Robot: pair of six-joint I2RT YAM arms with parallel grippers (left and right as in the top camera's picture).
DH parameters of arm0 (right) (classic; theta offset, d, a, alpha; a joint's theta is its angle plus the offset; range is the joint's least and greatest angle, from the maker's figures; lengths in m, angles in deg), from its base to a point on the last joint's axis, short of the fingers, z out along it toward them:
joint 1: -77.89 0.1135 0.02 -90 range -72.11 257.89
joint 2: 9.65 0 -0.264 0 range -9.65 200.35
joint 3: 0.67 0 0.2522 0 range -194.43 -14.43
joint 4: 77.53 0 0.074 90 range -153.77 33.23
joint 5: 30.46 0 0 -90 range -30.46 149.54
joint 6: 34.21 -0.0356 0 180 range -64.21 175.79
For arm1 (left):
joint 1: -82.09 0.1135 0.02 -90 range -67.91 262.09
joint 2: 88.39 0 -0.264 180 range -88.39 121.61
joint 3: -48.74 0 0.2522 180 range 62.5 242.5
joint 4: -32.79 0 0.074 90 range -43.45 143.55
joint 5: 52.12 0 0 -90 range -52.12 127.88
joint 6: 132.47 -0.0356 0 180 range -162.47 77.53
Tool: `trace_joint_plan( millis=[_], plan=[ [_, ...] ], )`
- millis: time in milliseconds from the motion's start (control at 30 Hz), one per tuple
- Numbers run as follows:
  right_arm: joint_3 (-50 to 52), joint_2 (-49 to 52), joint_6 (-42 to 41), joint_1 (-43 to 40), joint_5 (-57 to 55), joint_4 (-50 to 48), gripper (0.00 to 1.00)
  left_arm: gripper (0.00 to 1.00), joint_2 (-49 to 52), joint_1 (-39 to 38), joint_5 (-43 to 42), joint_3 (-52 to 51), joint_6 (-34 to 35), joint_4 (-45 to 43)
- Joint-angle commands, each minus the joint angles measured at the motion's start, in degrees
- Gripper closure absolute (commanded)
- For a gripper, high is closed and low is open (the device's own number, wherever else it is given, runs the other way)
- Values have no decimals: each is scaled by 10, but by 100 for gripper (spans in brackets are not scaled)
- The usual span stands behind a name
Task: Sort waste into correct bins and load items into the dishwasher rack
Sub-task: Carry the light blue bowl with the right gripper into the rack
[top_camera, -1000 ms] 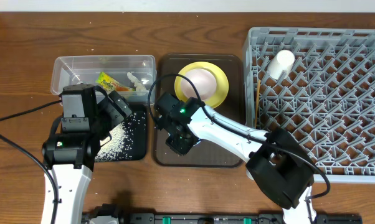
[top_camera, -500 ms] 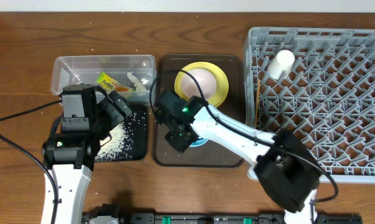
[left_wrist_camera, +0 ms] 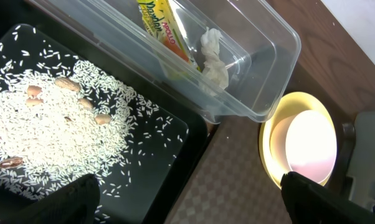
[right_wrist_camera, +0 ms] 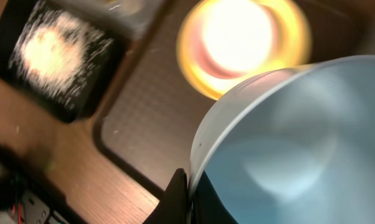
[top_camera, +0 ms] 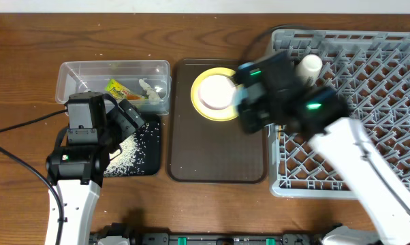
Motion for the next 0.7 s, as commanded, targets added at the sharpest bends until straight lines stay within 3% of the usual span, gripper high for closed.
trace_joint_plan(
  millis=[0,233,467,667],
  plan=[
    [-6,-18,14,-80,41,22,99,5,2,2,5,8,1,0],
    [-5,-9,88,-285,176,28,99,5,2,2,5,8,1,0],
    [-5,18,113,-467,386,-78,99,5,2,2,5,8,1,0],
    [-5,83,120,-553,511,-174,99,5,2,2,5,8,1,0]
  ],
)
